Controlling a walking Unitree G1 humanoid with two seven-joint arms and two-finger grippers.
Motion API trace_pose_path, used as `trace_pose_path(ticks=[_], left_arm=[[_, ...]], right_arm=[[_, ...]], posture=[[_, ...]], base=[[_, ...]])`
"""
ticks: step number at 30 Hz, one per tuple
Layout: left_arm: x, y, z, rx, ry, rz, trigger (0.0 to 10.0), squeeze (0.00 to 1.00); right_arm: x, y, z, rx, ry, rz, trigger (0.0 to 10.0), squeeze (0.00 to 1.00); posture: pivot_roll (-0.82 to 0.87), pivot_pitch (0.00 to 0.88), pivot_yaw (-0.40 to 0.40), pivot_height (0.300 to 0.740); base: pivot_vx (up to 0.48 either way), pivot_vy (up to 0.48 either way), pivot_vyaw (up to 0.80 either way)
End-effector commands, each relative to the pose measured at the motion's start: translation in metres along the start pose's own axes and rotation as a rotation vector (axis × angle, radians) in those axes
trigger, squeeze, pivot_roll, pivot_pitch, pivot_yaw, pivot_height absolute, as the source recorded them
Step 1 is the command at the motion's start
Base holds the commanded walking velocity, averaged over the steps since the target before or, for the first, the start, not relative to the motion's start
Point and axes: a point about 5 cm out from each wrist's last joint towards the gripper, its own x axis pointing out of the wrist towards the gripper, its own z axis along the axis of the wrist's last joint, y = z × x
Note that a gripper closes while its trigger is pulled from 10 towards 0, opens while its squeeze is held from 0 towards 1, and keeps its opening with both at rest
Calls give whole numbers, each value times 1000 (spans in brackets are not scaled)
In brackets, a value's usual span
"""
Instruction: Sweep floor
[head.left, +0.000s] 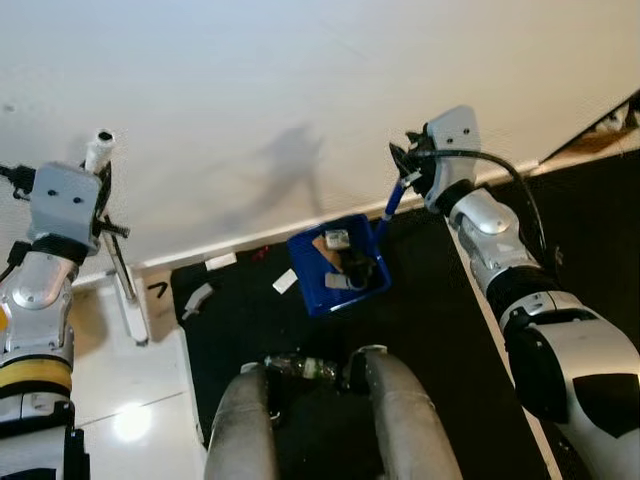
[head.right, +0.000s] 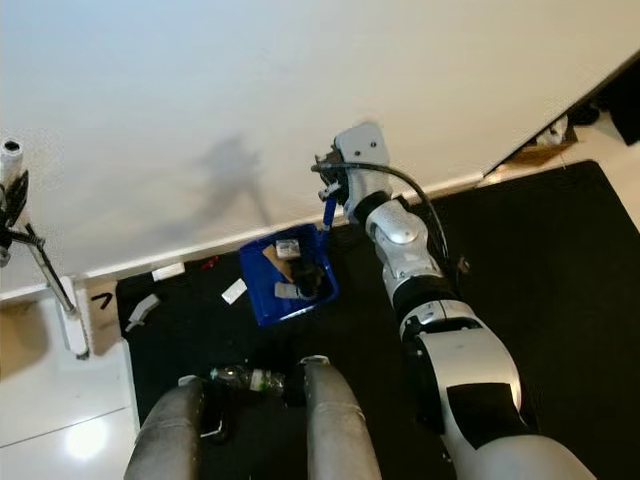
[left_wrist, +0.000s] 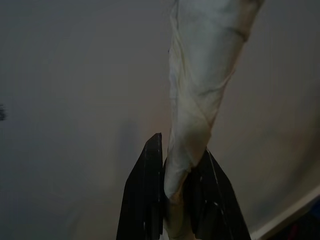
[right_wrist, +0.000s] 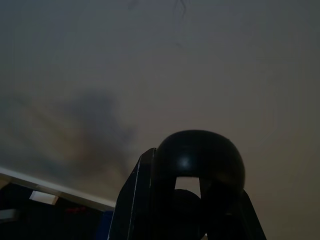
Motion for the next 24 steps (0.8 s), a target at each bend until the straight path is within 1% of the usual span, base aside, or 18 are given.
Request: trace_pose_path(ticks=[1, 3, 5, 6, 7, 9, 10, 11, 12, 13, 14, 15, 16, 18, 20, 21, 22, 24], left_arm=[[-3, -2, -5, 13, 9, 17, 10000, 0], [-3, -2, -6, 11, 14, 24, 10000, 0], [-3, -3, -12, -13, 42, 60, 10000, 0], [-3, -3, -12, -13, 42, 60, 10000, 0], [-4, -4, -15, -32, 53, 80, 10000, 0], [-3, -8, -20, -102, 76, 124, 10000, 0], [-3, -9, -21, -123, 80, 134, 10000, 0], [-3, -9, -21, -123, 80, 134, 10000, 0], [-1, -13, -21, -151, 81, 139, 10000, 0], [-1, -13, -21, -151, 81, 139, 10000, 0], [0, -16, -21, -167, 81, 140, 10000, 0], [4, -23, -19, -200, 68, 136, 10000, 0], [4, -23, -19, -200, 68, 136, 10000, 0], [16, -42, -8, -290, 18, 126, 10000, 0], [16, -42, -8, -290, 18, 126, 10000, 0], [19, -48, -4, -321, -2, 119, 10000, 0], [19, -48, -4, -321, -2, 119, 10000, 0], [27, -65, 7, -390, -48, 109, 10000, 0]], right_arm=[[-7, 3, -16, 21, 72, 21, 10000, 0], [-7, 2, -15, 22, 68, 20, 10000, 0], [-5, -1, -10, 21, 56, 20, 10000, 0], [-5, -1, -10, 21, 56, 20, 10000, 0], [-4, -2, -9, 21, 51, 21, 10000, 0], [-4, -3, -7, 21, 45, 22, 10000, 0], [-4, -4, -7, 21, 43, 22, 10000, 0], [-4, -4, -7, 21, 43, 22, 10000, 0], [-4, -4, -6, 22, 41, 23, 10000, 0], [-4, -4, -6, 22, 41, 23, 10000, 0], [-4, -5, -6, 23, 39, 23, 10000, 0], [-4, -5, -6, 24, 37, 23, 10000, 0], [-4, -5, -6, 24, 37, 23, 10000, 0], [-5, -6, -6, 26, 35, 22, 10000, 0], [-5, -6, -6, 26, 35, 22, 10000, 0], [-5, -6, -6, 27, 35, 21, 10000, 0], [-5, -6, -6, 27, 35, 21, 10000, 0], [-5, -3, -8, 32, 39, 23, 10000, 0]], posture=[[-96, 523, -145, 740], [-96, 523, -145, 740], [-115, 533, -152, 740], [-115, 533, -152, 740], [-118, 533, -154, 740], [-127, 534, -158, 740], [-129, 535, -159, 740], [-129, 535, -159, 740], [-134, 530, -160, 740], [-134, 530, -160, 740], [-134, 530, -160, 740], [-136, 528, -157, 740], [-136, 528, -157, 740], [-131, 518, -151, 740], [-131, 518, -151, 740], [-122, 503, -144, 740], [-122, 503, -144, 740], [-98, 465, -130, 740]], base=[[0, 0, 0], [0, 0, 0], [0, 0, 0], [0, 0, 0], [0, 0, 0], [0, 0, 0], [0, 0, 0], [0, 0, 0], [0, 0, 0], [0, 0, 0], [0, 0, 0], [0, 0, 0], [0, 0, 0], [0, 0, 0], [0, 0, 0], [0, 0, 0], [0, 0, 0], [0, 0, 0]])
